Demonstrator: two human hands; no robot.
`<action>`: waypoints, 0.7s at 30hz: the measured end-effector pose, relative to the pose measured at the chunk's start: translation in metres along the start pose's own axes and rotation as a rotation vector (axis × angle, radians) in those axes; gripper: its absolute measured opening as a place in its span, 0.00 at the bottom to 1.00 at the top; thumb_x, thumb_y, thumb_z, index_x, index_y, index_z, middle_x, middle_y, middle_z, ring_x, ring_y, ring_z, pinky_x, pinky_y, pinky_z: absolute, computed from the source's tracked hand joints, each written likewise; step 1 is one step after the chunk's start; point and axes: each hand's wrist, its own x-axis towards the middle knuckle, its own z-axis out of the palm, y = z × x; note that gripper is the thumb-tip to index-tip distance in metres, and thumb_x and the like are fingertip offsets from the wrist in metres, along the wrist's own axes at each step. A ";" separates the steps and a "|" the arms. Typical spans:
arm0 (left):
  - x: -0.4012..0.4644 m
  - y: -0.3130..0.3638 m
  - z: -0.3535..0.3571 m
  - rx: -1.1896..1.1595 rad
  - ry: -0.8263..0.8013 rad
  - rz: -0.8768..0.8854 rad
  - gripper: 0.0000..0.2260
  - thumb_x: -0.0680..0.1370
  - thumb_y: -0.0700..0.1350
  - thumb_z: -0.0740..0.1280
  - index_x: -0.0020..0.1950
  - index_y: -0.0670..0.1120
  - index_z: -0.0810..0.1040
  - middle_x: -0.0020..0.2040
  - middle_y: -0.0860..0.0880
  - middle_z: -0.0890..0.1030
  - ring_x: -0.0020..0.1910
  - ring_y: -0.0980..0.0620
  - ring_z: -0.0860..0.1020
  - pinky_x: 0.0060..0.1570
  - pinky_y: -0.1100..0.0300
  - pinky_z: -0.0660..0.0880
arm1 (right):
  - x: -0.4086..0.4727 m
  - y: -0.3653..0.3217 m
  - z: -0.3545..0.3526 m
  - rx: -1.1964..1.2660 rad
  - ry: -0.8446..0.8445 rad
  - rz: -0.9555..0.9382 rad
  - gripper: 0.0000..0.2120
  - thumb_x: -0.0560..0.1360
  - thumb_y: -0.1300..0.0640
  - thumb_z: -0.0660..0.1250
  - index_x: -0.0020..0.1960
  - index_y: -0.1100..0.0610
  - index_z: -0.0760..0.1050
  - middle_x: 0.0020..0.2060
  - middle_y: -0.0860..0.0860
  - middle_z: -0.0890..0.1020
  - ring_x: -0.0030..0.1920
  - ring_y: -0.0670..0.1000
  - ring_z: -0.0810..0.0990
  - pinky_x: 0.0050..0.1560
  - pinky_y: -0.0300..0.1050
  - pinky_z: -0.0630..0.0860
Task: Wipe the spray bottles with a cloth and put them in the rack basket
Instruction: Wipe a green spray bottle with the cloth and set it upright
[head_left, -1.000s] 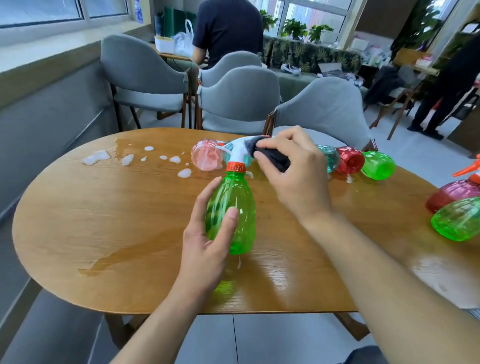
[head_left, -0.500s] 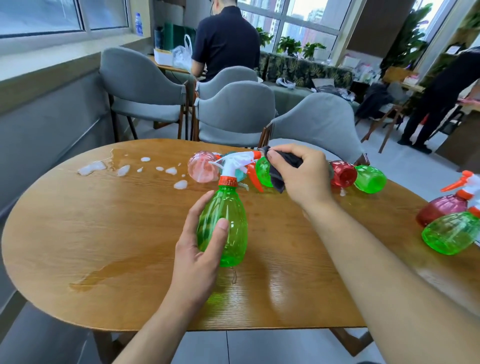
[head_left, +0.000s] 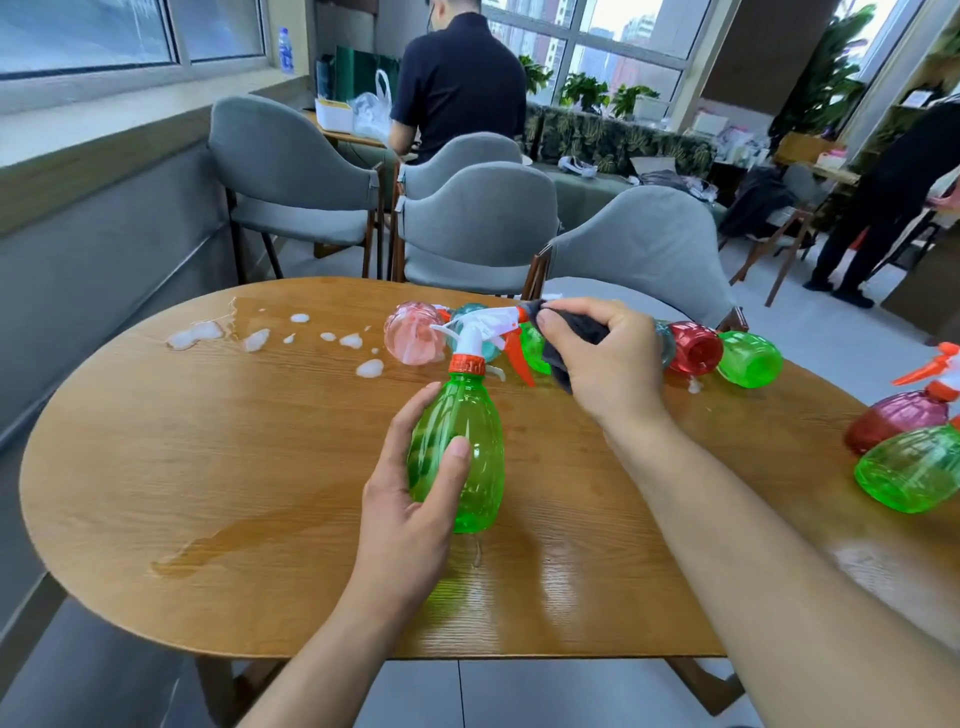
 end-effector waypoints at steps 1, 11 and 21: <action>0.001 -0.001 0.000 0.005 0.001 0.000 0.20 0.82 0.54 0.69 0.73 0.63 0.75 0.60 0.64 0.83 0.58 0.56 0.84 0.55 0.52 0.85 | -0.005 -0.003 -0.002 -0.125 0.040 -0.117 0.02 0.76 0.52 0.76 0.47 0.46 0.87 0.42 0.45 0.84 0.42 0.41 0.81 0.46 0.39 0.76; -0.001 -0.006 -0.001 0.070 -0.008 0.027 0.20 0.81 0.57 0.69 0.73 0.66 0.74 0.65 0.61 0.82 0.64 0.55 0.82 0.61 0.47 0.83 | -0.036 -0.009 0.006 -0.402 -0.061 -0.539 0.06 0.77 0.54 0.77 0.53 0.52 0.87 0.49 0.48 0.78 0.48 0.47 0.79 0.49 0.49 0.80; 0.000 -0.012 0.000 0.192 -0.012 0.057 0.25 0.79 0.63 0.67 0.76 0.66 0.71 0.69 0.55 0.81 0.67 0.51 0.80 0.64 0.40 0.80 | -0.022 -0.031 0.023 -0.504 -0.152 -0.588 0.06 0.77 0.51 0.76 0.52 0.49 0.87 0.47 0.46 0.77 0.44 0.50 0.81 0.44 0.51 0.81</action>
